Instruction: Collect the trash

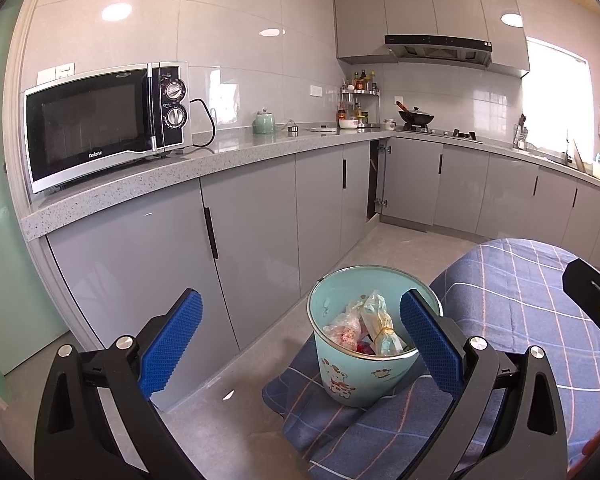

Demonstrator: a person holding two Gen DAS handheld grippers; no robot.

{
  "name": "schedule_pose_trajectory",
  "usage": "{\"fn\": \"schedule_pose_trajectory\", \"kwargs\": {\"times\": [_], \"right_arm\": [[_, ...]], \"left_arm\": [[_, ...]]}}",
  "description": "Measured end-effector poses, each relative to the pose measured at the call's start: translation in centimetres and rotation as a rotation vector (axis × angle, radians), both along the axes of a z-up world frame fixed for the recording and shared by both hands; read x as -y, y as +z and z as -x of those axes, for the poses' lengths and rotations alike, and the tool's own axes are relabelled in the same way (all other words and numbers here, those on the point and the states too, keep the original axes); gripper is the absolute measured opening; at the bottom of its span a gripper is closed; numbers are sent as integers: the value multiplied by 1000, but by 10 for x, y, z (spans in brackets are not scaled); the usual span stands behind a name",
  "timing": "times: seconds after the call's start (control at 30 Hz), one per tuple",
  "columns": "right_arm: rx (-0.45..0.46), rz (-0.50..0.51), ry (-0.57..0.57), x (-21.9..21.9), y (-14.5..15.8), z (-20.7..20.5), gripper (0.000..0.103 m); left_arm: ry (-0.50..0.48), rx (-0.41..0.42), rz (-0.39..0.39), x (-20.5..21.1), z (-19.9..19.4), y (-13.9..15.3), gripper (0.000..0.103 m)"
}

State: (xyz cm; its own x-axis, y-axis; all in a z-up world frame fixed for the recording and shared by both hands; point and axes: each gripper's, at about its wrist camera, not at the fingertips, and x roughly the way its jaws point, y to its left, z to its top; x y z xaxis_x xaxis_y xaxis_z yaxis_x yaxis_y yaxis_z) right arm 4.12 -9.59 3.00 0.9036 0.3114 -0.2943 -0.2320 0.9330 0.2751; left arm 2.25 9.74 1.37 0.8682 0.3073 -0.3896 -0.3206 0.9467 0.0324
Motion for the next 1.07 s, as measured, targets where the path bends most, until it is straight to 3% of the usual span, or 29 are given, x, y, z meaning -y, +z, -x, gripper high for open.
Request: {"fn": "schedule_pose_trajectory", "kwargs": {"times": [0.8,1.0,1.07], "right_arm": [[-17,-12,-15,1,-4,-3,92],[-38,-9,-55,8,-8,-10,93],[-56,-15,-83,17,-10,-18,97]], "left_arm": [[7,-28,10,-4,-11,-6,97],[5,-46,8,-4,-15,-9,97],[-7,-42,26,-6,-17,-13,97]]}}
